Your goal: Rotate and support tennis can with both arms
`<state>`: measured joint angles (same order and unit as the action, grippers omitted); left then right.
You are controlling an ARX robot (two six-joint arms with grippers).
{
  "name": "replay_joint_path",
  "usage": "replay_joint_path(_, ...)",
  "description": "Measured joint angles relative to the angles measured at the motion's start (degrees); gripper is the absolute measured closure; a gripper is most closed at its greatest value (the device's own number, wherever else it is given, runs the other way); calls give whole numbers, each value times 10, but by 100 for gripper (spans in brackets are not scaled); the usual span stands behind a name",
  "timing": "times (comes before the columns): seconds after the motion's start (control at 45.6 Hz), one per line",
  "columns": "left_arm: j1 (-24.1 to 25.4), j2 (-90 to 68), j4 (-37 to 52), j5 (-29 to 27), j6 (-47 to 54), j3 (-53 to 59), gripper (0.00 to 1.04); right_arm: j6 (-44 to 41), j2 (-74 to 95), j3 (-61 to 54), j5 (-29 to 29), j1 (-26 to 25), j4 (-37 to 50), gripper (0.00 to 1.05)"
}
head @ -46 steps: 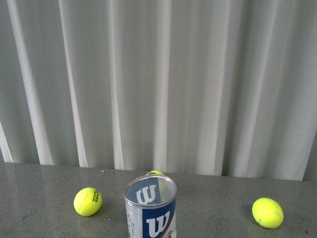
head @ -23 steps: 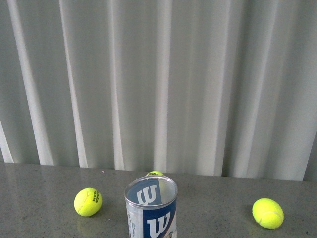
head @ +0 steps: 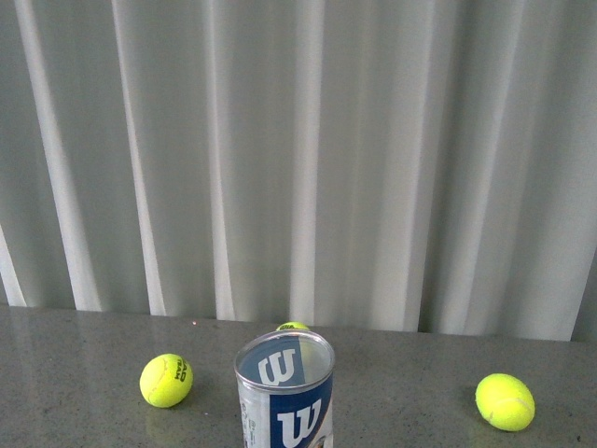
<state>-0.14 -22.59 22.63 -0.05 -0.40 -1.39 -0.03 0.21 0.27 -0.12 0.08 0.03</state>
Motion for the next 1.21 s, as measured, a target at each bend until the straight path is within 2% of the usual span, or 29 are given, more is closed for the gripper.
replay_joint_path(0.592,0,124,-122,0,0,0,101,0,0,0,0,0,0,7)
replay_joint_path(0.702,0,208,-221,1,0,0,101,0,0,0,0,0,0,7)
replay_joint_path(0.834,0,224,-225,0,0,0,101,0,0,0,0,0,0,7)
replay_joint_path(1.206,0,224,-226,0,0,0,41,0,0,0,0,0,0,7)
